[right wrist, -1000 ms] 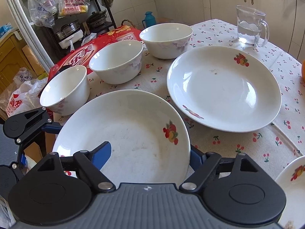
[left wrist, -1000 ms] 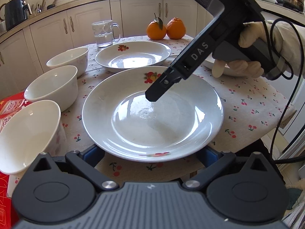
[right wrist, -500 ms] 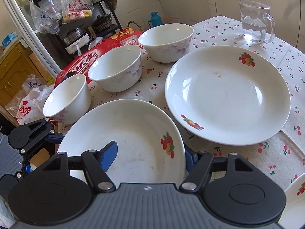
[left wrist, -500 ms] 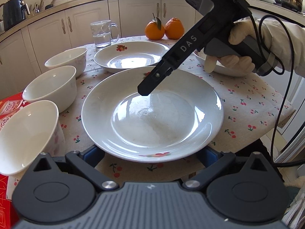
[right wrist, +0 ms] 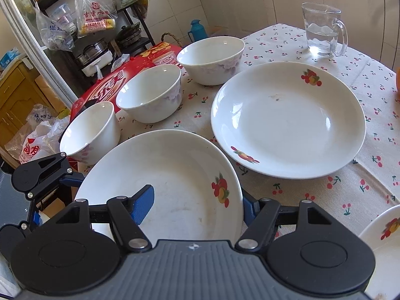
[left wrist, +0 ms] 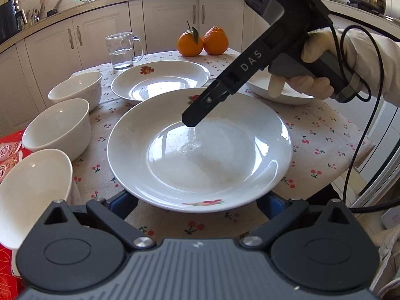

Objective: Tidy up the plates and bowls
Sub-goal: 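Lift the large plate with the right tool and carry it toward another plate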

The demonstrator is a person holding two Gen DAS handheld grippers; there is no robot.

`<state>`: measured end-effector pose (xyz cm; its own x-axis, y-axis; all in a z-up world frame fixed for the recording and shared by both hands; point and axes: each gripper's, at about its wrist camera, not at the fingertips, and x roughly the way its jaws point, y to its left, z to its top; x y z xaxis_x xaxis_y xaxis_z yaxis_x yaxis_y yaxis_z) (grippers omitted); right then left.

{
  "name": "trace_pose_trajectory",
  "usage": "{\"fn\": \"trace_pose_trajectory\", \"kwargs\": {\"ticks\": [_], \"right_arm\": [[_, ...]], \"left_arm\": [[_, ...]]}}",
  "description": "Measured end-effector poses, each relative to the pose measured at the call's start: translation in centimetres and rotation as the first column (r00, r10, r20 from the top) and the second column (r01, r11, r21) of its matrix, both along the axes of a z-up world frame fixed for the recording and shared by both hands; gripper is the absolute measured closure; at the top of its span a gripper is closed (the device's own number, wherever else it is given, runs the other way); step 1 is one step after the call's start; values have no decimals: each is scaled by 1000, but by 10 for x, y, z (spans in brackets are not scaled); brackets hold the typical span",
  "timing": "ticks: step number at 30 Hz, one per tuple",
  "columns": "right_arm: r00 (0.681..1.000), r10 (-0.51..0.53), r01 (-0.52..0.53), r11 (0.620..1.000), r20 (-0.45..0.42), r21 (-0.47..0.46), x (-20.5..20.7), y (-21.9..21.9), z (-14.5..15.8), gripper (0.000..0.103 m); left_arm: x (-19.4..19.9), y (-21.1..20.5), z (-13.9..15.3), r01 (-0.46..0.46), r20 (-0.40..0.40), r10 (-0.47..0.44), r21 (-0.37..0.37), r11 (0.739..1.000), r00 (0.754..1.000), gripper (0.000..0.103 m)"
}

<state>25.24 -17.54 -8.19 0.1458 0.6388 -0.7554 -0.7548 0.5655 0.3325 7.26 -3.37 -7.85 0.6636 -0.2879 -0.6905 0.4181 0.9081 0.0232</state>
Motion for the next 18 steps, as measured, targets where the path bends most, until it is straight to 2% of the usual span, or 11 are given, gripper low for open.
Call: {"fn": "trace_pose_trajectory", "kwargs": {"ticks": [10, 18], "right_arm": [[996, -85, 84, 996, 33, 14, -3, -36, 19, 28], [983, -176, 175, 984, 58, 24, 1, -76, 29, 28]], "left_arm": [[22, -20, 15, 102, -5, -102, -1, 995, 995, 3], [47, -48, 22, 191, -17, -191, -8, 982, 982, 3]]}}
